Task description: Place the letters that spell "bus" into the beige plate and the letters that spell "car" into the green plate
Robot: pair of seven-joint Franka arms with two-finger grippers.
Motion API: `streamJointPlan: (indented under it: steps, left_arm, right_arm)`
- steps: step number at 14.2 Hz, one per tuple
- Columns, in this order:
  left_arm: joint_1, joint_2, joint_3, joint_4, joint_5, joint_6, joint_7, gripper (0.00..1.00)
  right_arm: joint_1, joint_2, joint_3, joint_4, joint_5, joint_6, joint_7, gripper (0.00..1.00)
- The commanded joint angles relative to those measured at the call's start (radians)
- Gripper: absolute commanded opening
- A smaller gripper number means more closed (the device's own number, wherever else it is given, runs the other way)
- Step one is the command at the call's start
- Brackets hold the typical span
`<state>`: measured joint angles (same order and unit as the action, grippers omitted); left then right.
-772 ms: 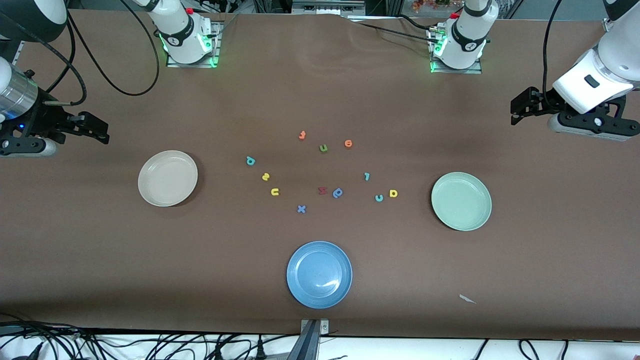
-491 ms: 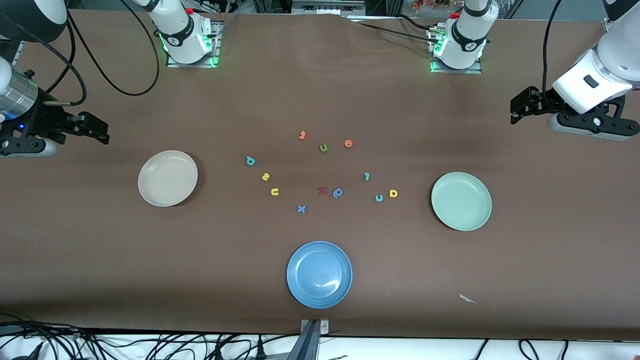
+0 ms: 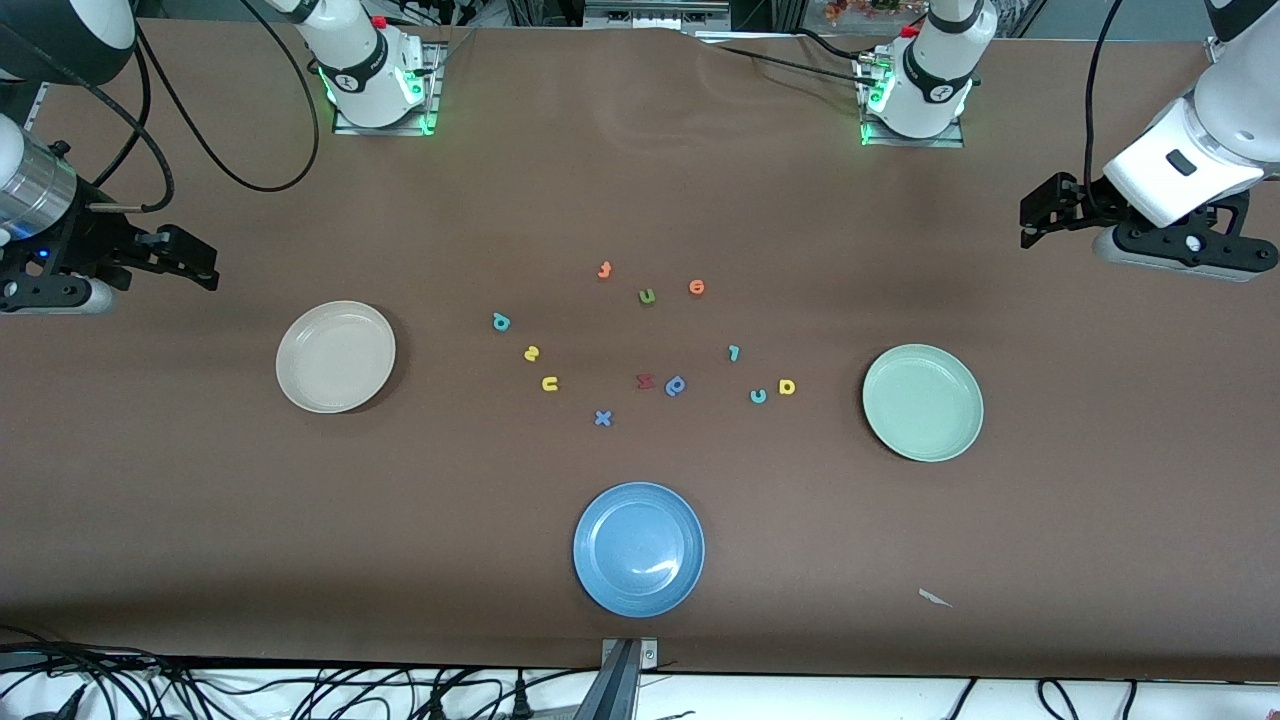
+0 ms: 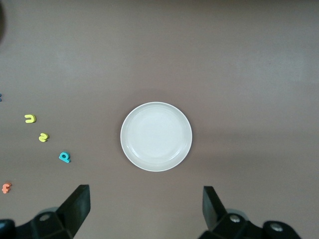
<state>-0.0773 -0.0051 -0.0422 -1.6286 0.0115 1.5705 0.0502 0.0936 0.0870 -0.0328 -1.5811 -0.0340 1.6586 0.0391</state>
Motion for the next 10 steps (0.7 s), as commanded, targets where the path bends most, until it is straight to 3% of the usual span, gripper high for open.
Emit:
streamJointPlan:
  steps: [1, 10]
  left_arm:
    - [-0.004, 0.010, -0.005, 0.026, 0.030, -0.021, 0.007, 1.00]
    - [0.002, 0.010, -0.005, 0.027, 0.022, -0.021, 0.010, 1.00]
  right_arm:
    - [-0.003, 0.004, 0.002, 0.006, 0.020, 0.006, -0.008, 1.00]
    - [-0.003, 0.004, 0.002, 0.000, 0.020, 0.012, -0.004, 1.00]
